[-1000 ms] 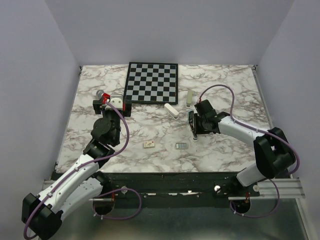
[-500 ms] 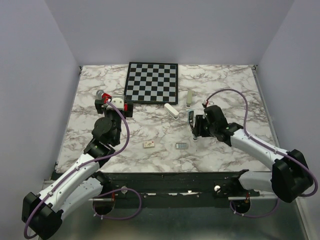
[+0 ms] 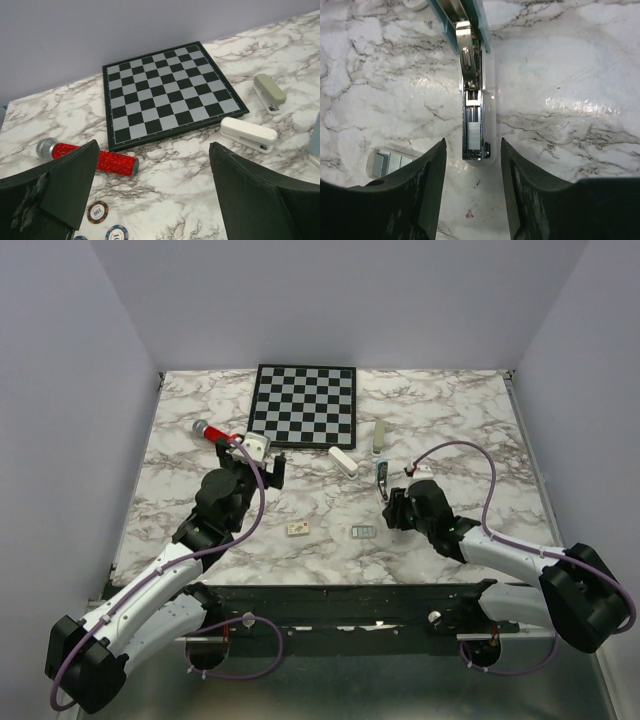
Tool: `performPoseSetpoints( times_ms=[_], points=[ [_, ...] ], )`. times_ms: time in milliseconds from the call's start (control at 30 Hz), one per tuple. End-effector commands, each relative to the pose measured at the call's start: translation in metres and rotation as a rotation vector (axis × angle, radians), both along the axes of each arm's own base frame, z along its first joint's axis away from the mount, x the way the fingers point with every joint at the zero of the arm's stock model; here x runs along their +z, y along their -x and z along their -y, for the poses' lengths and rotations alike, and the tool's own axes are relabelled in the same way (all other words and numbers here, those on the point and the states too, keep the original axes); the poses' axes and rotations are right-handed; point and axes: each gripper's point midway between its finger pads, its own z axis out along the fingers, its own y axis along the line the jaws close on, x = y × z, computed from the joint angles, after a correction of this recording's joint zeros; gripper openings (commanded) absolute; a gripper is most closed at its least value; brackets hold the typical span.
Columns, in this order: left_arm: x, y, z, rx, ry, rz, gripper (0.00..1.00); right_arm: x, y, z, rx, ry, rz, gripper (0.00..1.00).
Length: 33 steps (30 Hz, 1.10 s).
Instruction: Load the staples into the stapler
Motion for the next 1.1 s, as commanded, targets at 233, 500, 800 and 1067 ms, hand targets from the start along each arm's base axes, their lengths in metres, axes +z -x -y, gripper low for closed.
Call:
performPoseSetpoints(
  times_ms=[233, 500, 800, 1067],
  points=[
    [0.001, 0.023, 0.051, -0.311, 0.009, -0.039, 0.99, -0.001, -0.017, 0.002, -0.033, -0.002, 0.113, 0.47],
    [-0.001, 0.038, 0.076, -0.486, -0.027, -0.018, 0.99, -0.007, -0.017, -0.001, -0.007, 0.007, 0.122, 0.4],
    [-0.007, 0.065, 0.11, -0.766, -0.095, 0.029, 0.99, 0.002, -0.017, -0.005, 0.053, 0.02, 0.146, 0.18],
    [-0.024, 0.09, 0.132, -1.017, -0.195, 0.022, 0.99, 0.051, -0.007, -0.021, 0.23, -0.014, 0.256, 0.1]
  ],
)
